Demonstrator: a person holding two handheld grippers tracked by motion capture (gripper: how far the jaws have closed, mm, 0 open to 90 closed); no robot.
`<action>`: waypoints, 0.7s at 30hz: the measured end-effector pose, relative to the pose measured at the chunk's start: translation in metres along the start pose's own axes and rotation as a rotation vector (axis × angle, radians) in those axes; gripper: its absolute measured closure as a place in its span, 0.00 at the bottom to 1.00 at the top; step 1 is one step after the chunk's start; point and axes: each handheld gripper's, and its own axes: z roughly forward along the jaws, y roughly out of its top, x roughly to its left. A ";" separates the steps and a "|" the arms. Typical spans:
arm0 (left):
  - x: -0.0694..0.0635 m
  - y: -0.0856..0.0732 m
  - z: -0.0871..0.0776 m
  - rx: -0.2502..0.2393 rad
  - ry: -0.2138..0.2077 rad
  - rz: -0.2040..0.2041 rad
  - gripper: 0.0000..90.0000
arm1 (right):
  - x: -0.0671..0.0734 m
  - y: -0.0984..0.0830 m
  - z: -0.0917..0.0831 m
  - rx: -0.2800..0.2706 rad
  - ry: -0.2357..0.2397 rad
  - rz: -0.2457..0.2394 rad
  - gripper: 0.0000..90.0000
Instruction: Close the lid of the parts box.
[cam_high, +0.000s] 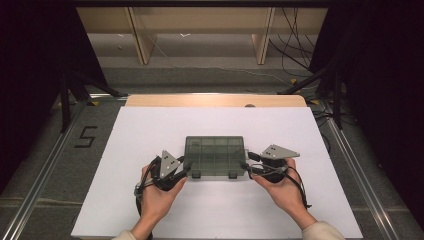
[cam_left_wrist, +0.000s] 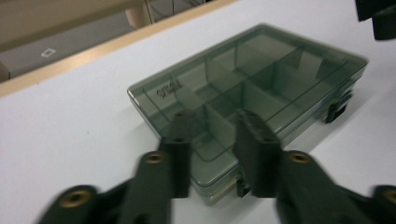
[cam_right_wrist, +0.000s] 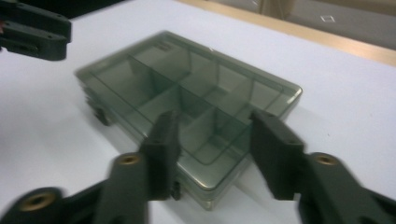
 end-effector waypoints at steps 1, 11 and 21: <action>-0.002 0.000 -0.005 -0.011 -0.008 0.004 0.56 | 0.000 -0.001 -0.005 -0.022 0.012 0.006 0.48; -0.021 -0.006 -0.044 -0.093 -0.073 -0.005 0.22 | -0.004 -0.014 -0.056 -0.094 0.071 -0.023 0.31; -0.016 -0.017 -0.052 -0.111 -0.090 0.017 0.18 | -0.009 -0.041 -0.097 -0.095 0.018 -0.051 0.28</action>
